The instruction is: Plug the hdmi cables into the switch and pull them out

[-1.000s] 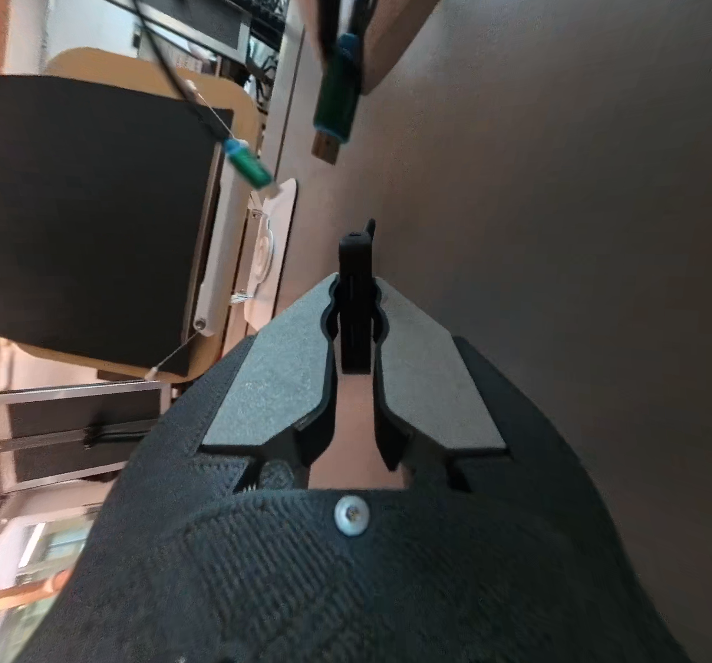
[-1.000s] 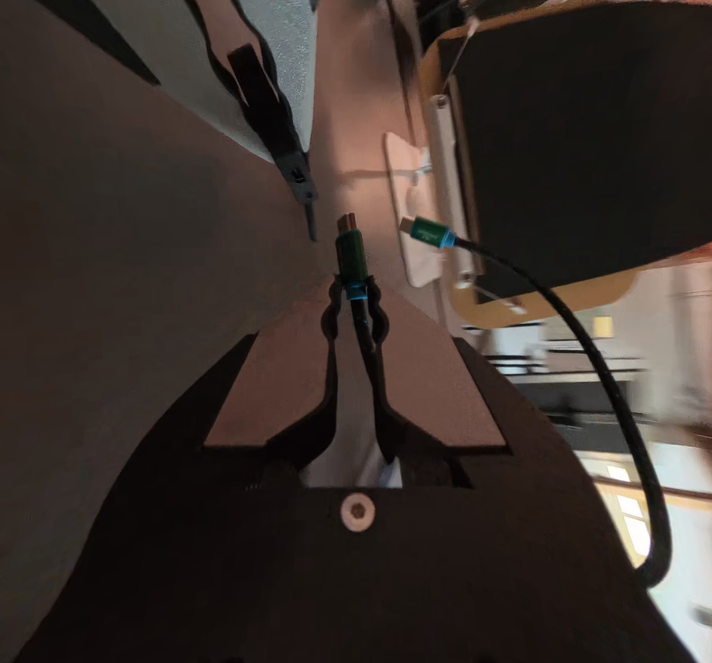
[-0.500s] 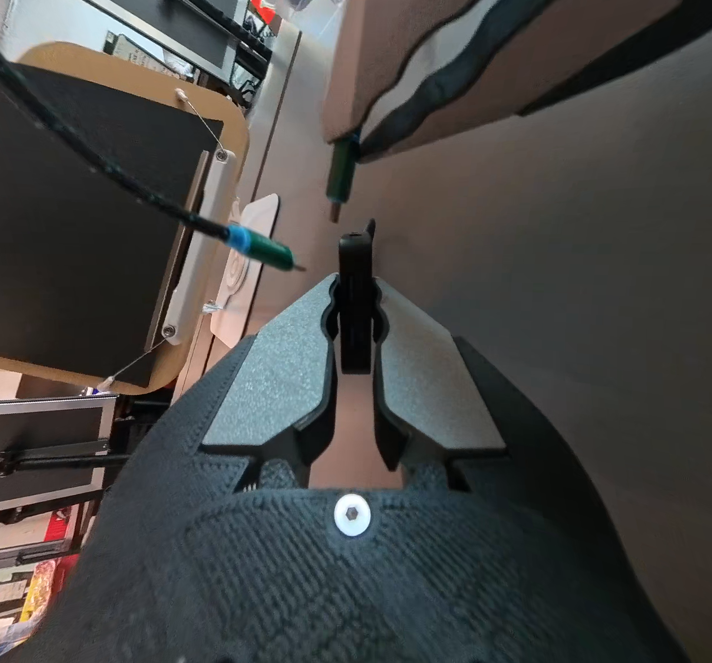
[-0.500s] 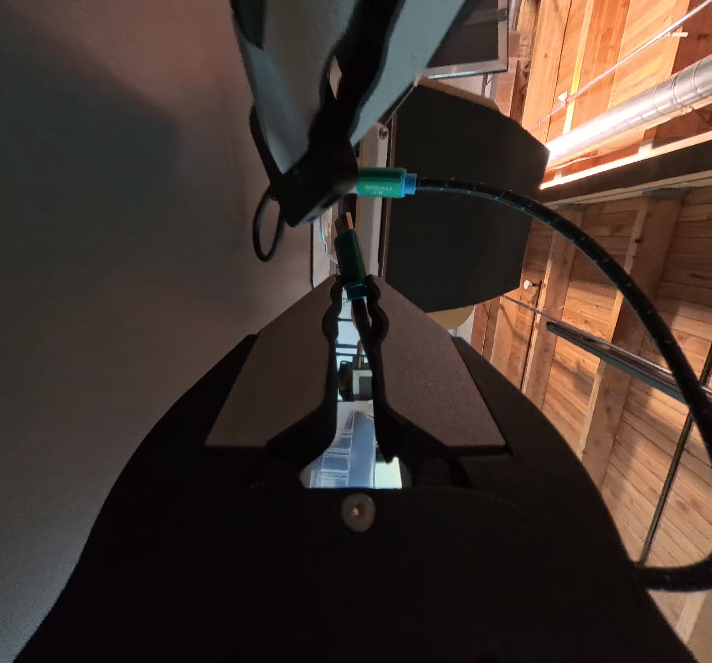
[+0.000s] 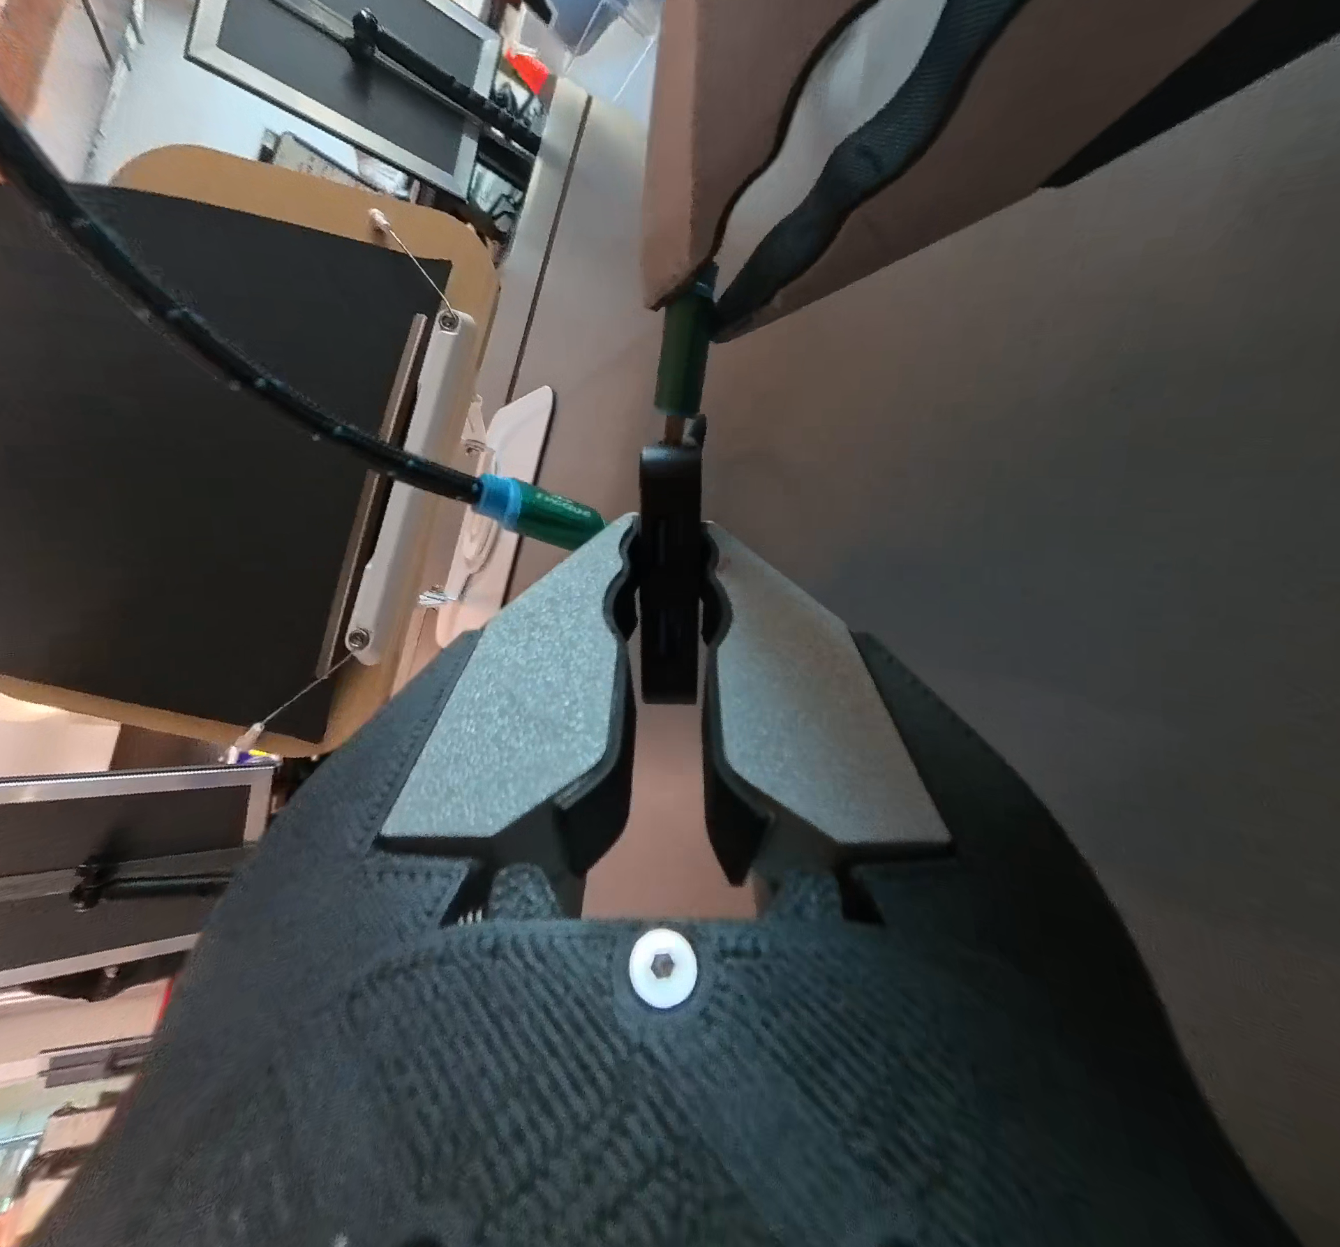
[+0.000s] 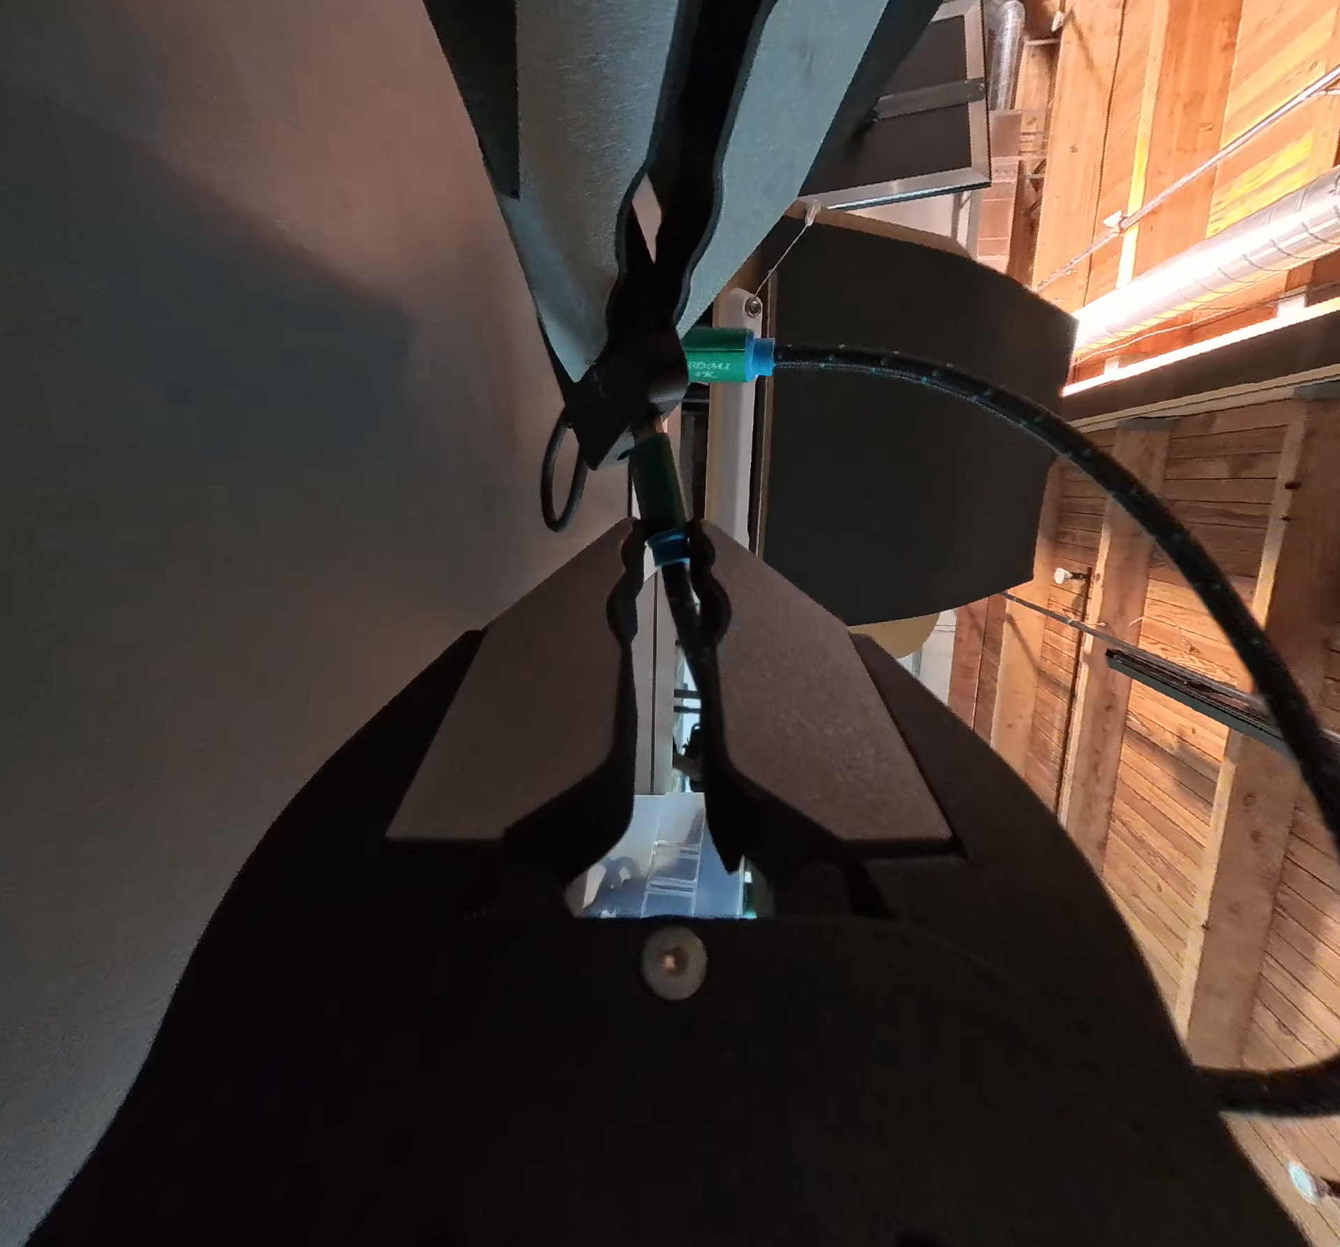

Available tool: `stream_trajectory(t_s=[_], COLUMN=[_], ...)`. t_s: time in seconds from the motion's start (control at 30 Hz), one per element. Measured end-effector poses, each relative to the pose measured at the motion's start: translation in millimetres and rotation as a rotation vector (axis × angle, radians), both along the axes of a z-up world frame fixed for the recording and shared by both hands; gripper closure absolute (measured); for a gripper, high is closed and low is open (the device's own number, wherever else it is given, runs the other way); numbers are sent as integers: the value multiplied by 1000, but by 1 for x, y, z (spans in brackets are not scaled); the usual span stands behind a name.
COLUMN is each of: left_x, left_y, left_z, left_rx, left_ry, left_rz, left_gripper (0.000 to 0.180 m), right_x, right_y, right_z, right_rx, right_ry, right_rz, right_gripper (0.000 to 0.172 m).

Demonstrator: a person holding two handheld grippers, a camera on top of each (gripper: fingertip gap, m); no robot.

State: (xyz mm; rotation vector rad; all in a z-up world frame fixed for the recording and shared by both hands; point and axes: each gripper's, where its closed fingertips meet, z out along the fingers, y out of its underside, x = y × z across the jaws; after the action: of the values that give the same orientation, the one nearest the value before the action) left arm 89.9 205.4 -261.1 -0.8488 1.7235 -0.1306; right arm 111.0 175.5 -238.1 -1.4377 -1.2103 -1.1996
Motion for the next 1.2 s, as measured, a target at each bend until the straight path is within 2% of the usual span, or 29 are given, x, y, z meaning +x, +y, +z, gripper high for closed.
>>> stream_trajectory(t_s=[0.23,0.57,0.73,0.8,0.9,0.97,1.1,1.2], left_x=[-3,-2,6,5,1,-1,-3,-4], left_y=[-6,-13,-21,-15,1,5,-6,-11], left_z=[6,2,8,9,4,13,34,39], left_rx=[10,-28,-243,-294,-348,-391,-524,-569], left_ry=[-26,-14,-82,-97,-103,-150,-252,-273], left_rz=[-24,-55,-93,-75,-32,-26,-117,-152], left_gripper=[170,170,169,169,169,169,169,170], right_x=[-6,-11,-15,-20,-26,-23,-9,0], right_y=[-5,-8,-12,-22,-41,-49,-52,-45], right_z=[7,2,20,44,79,92,98,87], right_rx=[-12,-122,-178,-149,-148,-182,-262,-375], right_ry=[35,221,567,711,932,1071,1290,1424], right_rz=[11,54,156,249,402,456,472,398], right_gripper=[164,165,162,172,160,151,145,119])
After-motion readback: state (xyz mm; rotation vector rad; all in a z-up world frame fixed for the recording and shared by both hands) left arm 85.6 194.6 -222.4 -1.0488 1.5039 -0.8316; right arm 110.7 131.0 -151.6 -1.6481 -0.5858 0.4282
